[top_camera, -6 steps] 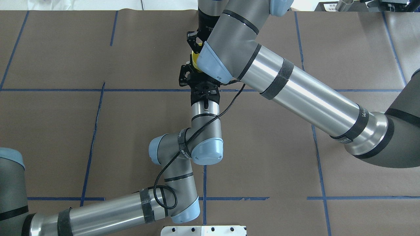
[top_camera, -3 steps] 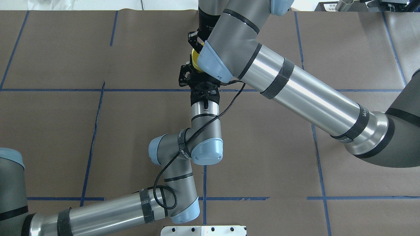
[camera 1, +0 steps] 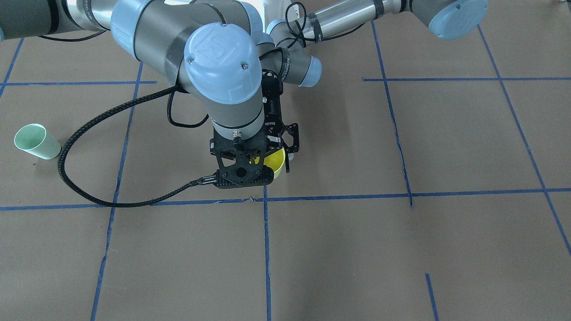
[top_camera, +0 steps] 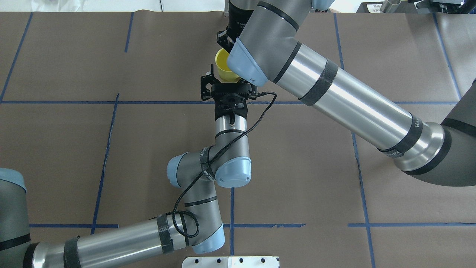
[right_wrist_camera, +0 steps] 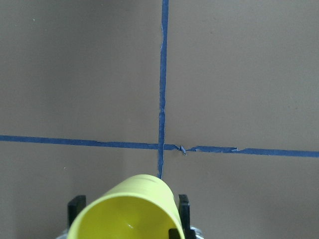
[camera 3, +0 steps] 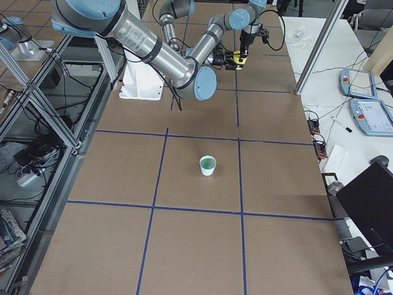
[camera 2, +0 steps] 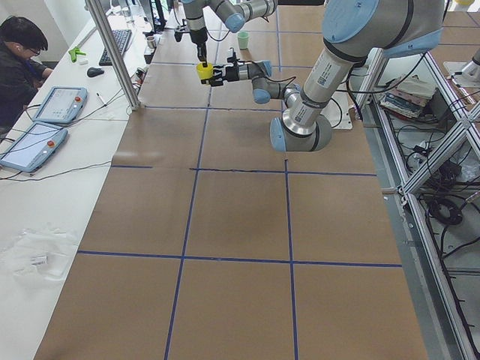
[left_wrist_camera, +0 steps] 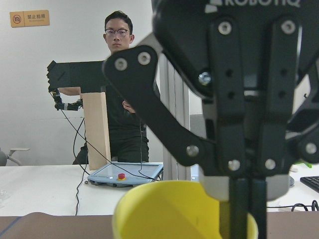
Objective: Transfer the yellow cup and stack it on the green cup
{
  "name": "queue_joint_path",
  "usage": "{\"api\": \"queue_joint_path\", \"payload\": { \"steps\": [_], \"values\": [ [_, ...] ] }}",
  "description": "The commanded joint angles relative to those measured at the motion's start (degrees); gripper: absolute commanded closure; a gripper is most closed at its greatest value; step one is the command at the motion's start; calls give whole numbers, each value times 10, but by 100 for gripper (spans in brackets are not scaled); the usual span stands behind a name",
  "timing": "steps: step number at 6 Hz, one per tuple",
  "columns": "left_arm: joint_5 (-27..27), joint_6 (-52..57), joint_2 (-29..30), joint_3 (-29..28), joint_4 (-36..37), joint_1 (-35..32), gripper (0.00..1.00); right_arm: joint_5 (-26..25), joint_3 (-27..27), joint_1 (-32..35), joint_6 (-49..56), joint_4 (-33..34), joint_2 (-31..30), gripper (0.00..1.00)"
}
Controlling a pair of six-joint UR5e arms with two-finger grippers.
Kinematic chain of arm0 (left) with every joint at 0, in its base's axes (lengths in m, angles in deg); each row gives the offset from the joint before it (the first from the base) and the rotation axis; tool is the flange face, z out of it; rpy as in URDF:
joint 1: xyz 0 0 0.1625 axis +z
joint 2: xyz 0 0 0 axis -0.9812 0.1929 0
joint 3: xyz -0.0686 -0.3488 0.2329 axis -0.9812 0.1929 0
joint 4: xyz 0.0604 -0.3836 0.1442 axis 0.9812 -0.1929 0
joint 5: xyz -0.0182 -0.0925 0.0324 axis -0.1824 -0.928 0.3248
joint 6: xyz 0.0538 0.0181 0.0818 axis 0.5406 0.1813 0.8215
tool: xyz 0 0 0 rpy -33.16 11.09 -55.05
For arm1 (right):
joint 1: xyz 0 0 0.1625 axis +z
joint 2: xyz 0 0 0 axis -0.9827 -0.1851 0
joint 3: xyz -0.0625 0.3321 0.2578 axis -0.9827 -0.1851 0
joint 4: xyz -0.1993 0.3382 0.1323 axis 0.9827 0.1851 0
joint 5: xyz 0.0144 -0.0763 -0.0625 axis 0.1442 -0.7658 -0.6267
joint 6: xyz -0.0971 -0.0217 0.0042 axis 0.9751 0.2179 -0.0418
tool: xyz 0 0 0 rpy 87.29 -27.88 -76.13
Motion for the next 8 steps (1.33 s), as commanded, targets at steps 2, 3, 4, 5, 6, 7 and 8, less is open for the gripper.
{"api": "queue_joint_path", "payload": {
  "steps": [2,3,4,5,6,7,8],
  "values": [
    [0,2,-11,0,0,1,0,48,2,52,-4,0,32,100],
    [0,2,-12,0,0,1,0,89,2,94,-14,0,58,100],
    [-1,2,-16,0,0,3,0,105,3,116,-17,0,66,100],
    [-2,3,-17,0,0,3,0,100,8,123,-18,1,57,100],
    [-24,36,-17,10,-2,-11,0,103,12,132,-15,0,32,100],
    [-78,70,-38,41,-3,-45,1,100,36,137,-8,0,0,100],
    [-151,121,-83,112,-2,-82,2,97,82,140,27,0,-46,100]
  ]
}}
